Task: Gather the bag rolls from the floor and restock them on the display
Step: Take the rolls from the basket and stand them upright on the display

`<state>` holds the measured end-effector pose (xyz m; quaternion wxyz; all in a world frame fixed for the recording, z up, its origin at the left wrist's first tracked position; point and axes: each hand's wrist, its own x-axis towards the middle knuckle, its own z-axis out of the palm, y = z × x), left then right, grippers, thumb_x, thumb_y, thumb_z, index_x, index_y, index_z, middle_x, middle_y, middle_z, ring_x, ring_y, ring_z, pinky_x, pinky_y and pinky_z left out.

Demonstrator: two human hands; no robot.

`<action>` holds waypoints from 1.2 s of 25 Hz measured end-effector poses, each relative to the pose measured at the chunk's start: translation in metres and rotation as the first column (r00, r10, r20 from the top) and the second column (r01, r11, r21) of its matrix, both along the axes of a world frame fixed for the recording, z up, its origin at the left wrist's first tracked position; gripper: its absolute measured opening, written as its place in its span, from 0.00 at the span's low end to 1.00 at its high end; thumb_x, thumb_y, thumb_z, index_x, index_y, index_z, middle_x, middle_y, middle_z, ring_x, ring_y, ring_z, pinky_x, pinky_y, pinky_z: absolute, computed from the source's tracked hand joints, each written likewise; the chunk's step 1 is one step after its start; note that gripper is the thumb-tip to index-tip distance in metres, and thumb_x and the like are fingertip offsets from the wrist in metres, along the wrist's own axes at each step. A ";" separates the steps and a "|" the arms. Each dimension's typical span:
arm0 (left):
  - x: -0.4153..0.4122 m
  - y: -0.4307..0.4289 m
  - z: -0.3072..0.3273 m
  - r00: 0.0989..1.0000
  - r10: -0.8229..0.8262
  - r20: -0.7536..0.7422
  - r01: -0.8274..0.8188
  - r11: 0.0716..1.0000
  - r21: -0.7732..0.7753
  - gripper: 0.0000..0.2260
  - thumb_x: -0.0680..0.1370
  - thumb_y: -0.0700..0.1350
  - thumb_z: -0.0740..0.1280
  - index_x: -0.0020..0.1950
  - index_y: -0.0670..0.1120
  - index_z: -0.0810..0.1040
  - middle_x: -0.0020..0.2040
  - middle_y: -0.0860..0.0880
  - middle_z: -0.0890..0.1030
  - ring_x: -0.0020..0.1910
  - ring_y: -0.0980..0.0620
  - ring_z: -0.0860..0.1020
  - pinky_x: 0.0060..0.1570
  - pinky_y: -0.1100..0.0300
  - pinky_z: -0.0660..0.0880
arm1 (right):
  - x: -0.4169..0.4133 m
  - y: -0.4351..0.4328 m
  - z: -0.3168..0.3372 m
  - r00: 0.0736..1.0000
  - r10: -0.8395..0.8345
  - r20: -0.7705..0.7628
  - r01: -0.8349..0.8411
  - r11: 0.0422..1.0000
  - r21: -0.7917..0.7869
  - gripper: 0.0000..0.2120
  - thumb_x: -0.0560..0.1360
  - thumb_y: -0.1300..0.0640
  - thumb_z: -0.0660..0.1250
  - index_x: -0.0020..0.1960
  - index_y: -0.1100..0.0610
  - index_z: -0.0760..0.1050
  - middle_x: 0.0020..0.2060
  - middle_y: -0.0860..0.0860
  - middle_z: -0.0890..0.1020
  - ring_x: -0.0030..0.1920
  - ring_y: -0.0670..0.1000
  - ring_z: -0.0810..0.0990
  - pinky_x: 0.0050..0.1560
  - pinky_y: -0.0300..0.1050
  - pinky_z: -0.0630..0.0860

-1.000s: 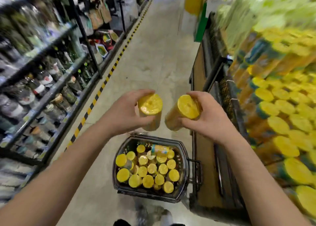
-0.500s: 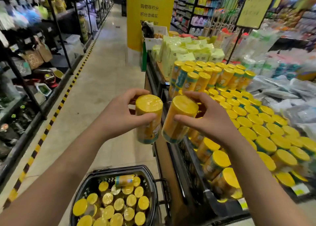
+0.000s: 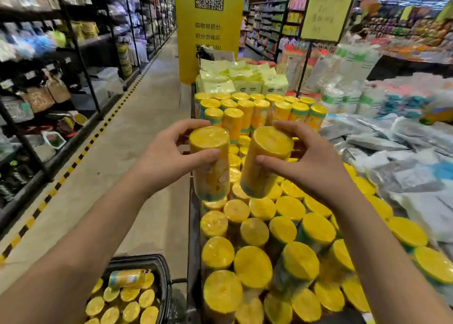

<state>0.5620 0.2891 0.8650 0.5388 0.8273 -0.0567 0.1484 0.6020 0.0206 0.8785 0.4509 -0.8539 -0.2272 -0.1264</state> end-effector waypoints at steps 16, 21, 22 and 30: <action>0.065 -0.165 0.028 0.981 0.180 -0.072 -0.171 0.978 0.121 0.30 0.68 0.57 0.79 0.68 0.60 0.74 0.58 0.65 0.78 0.52 0.63 0.82 0.47 0.68 0.80 | 0.104 -0.132 0.011 0.987 0.157 -0.039 -0.152 0.982 0.108 0.34 0.64 0.42 0.81 0.67 0.39 0.73 0.56 0.30 0.78 0.55 0.35 0.78 0.48 0.33 0.78; 0.093 -0.171 0.030 0.976 0.201 -0.079 -0.181 0.962 0.204 0.29 0.67 0.58 0.80 0.65 0.58 0.73 0.58 0.62 0.78 0.53 0.61 0.81 0.49 0.62 0.80 | 0.119 -0.142 0.019 0.986 0.163 -0.017 -0.162 0.985 0.058 0.37 0.63 0.38 0.80 0.69 0.39 0.72 0.58 0.35 0.79 0.57 0.40 0.78 0.52 0.44 0.81; 0.101 -0.171 0.032 0.976 0.203 -0.081 -0.179 0.956 0.233 0.30 0.67 0.59 0.79 0.65 0.58 0.72 0.58 0.62 0.78 0.53 0.61 0.80 0.49 0.61 0.80 | 0.122 -0.142 0.020 0.986 0.167 -0.017 -0.166 0.985 0.054 0.37 0.63 0.38 0.80 0.69 0.39 0.72 0.58 0.34 0.79 0.57 0.39 0.78 0.52 0.44 0.81; 0.223 -0.146 0.029 0.973 0.223 -0.051 -0.166 0.843 0.511 0.31 0.71 0.54 0.77 0.70 0.50 0.70 0.66 0.52 0.73 0.63 0.53 0.72 0.59 0.57 0.73 | 0.150 -0.141 0.017 0.988 0.157 0.005 -0.157 0.986 0.049 0.38 0.63 0.37 0.79 0.70 0.39 0.71 0.58 0.32 0.77 0.58 0.36 0.77 0.53 0.37 0.78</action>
